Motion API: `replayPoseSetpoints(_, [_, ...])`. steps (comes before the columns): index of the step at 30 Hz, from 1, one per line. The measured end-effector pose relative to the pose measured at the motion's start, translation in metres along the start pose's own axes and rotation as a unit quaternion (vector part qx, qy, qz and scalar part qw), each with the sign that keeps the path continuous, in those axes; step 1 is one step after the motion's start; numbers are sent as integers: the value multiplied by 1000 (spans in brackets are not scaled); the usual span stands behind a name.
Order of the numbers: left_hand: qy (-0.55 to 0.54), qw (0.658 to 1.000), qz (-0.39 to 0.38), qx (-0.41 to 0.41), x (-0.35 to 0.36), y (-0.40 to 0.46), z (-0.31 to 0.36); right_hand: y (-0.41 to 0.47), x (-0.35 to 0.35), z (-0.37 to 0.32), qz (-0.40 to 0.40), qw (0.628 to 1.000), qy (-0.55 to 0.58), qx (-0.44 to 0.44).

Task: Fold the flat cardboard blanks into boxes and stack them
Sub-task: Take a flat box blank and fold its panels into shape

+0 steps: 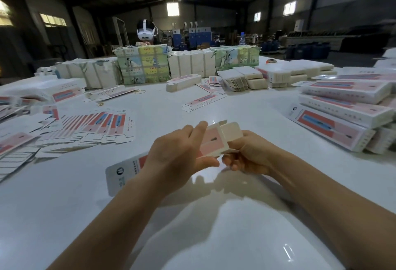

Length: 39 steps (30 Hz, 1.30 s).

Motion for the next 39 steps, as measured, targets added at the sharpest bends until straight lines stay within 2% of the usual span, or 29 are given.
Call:
replayPoseSetpoints(3, [-29, 999, -18, -38, 8, 2, -2, 0, 0, -3, 20, 1000, -24, -4])
replayPoseSetpoints(7, [-76, 985, -51, -145, 15, 4, -6, 1, -2, -4, 39, 999, -24, 4])
replayPoseSetpoints(12, [-97, 981, -16, -169, 10, 7, -11, -1, 0, -6, 34, 999, 10, 38])
replayPoseSetpoints(14, [-90, 979, -9, -181, 7, 6, -16, -3, 0, -10, 78, 995, 61, 31])
replayPoseSetpoints(15, [-84, 977, -11, -194, 6, 6, -20, -3, -2, -12, 131, 988, 83, 2])
replayPoseSetpoints(16, [-80, 974, -17, -210, 5, 5, -24, -4, -6, -12, 204, 975, 70, -59])
replayPoseSetpoints(17, [-81, 971, -24, -226, 5, 3, -28, -7, -7, -13, 283, 949, 2, -140])
replayPoseSetpoints(18, [-85, 966, -30, -241, 5, 3, -32, -11, -7, -13, 351, 904, -108, -219])
replayPoseSetpoints(20, [-92, 960, -34, -260, 6, 3, -35, -16, 6, -12, 380, 810, -310, -322])
replayPoseSetpoints(21, [-90, 960, -32, -262, 7, 3, -35, -15, 12, -10, 371, 782, -371, -337])
replayPoseSetpoints(22, [-87, 961, -31, -260, 7, 3, -33, -12, 16, -7, 363, 769, -404, -337])
replayPoseSetpoints(26, [-108, 965, -52, -233, 10, 2, -27, -8, 21, -2, 337, 788, -414, -309])
replayPoseSetpoints(32, [-152, 966, -87, -190, 19, 3, -27, -10, 26, -1, 279, 856, -354, -254])
replayPoseSetpoints(36, [-163, 968, -88, -171, 22, 2, -23, -11, 27, -4, 214, 909, -271, -232])
replayPoseSetpoints(39, [-154, 970, -90, -167, 22, 1, -19, -12, 25, -3, 222, 912, -250, -236])
Point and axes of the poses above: each hand's wrist, its own y-axis towards the middle knuckle, its own x-axis out of the palm, z = x × y, the point moved 2 cm from there along y, towards the middle knuckle, and after that the axes turned 8 degrees about -y, right-handed, at the moved point
